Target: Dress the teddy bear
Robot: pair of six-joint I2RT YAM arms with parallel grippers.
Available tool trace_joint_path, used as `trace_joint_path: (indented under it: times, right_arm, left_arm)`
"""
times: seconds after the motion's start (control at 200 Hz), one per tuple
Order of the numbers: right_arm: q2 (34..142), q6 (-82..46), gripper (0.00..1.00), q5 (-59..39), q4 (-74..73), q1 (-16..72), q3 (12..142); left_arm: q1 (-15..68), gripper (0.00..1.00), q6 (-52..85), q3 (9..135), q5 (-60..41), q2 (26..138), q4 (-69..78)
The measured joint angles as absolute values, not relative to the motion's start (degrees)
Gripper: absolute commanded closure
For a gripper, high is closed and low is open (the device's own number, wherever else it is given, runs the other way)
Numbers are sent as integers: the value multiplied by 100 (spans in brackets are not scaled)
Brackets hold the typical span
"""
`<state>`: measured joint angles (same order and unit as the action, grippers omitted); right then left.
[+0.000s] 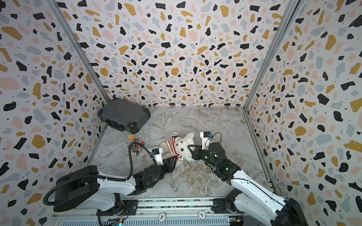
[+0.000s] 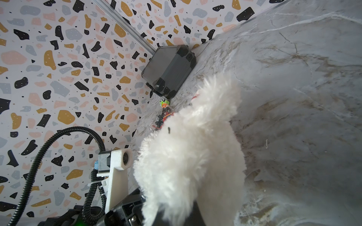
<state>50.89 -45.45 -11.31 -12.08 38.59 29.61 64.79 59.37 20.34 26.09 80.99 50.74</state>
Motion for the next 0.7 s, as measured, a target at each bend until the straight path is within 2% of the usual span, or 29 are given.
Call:
trace_joint_path:
  times: [0.385,0.701]
  right_arm:
    - [5142,-4528,100,-1131,-1267,3852,2961]
    - [5175,-4488,100,-1131,-1306,3848,2961]
  left_arm:
    - [6479,72,5961,2364,2622,8340,4974]
    - [6479,72,6053,2394,2670,8451,4840]
